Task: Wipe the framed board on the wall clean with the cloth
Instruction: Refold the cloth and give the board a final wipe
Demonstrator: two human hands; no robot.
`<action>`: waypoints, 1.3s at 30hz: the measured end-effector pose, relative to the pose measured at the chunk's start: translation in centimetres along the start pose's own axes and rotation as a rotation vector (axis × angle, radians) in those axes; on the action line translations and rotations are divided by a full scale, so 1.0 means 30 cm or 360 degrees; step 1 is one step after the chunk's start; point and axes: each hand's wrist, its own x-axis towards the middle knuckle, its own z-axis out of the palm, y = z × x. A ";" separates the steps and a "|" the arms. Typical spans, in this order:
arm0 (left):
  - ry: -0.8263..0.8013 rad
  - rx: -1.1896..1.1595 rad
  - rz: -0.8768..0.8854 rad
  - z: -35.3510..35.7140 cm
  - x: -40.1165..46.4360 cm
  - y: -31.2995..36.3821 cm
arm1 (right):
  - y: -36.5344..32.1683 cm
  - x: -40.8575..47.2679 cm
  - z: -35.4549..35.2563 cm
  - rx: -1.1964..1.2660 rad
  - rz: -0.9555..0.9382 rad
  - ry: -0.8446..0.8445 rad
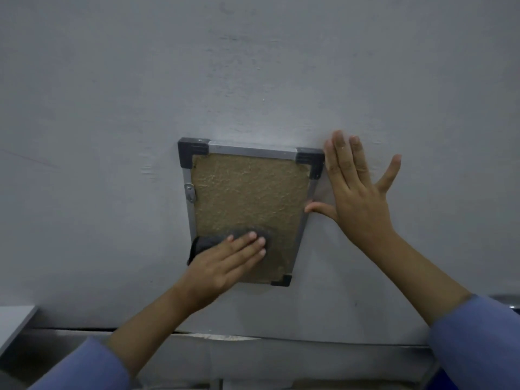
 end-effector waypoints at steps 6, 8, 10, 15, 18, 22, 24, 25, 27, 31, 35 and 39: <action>0.0472 0.0004 -0.0244 -0.030 0.210 -0.049 | 0.001 0.001 -0.004 0.0216 0.0059 -0.0078; 0.0462 0.0093 -0.0259 0.001 0.241 -0.039 | 0.000 0.001 -0.004 0.0188 0.0052 -0.0090; 0.0521 0.0191 -0.0293 0.033 0.245 -0.019 | 0.000 0.004 -0.002 0.0173 0.0044 -0.0089; 0.0541 0.0147 -0.0303 0.095 0.231 0.024 | 0.000 0.011 0.002 0.0198 0.0054 -0.0078; 0.0185 0.0062 -0.0030 0.156 0.141 0.066 | 0.000 0.007 0.002 0.0233 0.0056 -0.0089; -0.0538 0.0127 0.0323 0.193 -0.026 0.088 | 0.001 0.006 0.000 0.0248 0.0055 -0.0099; -0.0689 0.0136 0.0311 0.184 -0.106 0.062 | 0.001 0.007 0.000 0.0271 0.0060 -0.0095; -0.0724 0.0135 0.0308 0.170 -0.141 0.045 | 0.001 0.007 -0.001 0.0294 0.0063 -0.0089; -0.0635 0.0151 0.0343 0.116 -0.198 0.007 | -0.002 0.006 0.000 0.0347 0.0068 -0.0083; -0.0430 0.0080 0.0206 -0.045 -0.204 -0.071 | -0.002 0.004 0.004 0.0403 0.0076 -0.0079; 0.0025 0.0052 -0.0077 -0.138 -0.086 -0.122 | -0.001 0.003 0.007 0.0471 0.0075 -0.0052; 0.0268 0.0032 -0.0345 -0.090 0.005 -0.112 | -0.001 0.003 0.004 0.0527 0.0078 -0.0042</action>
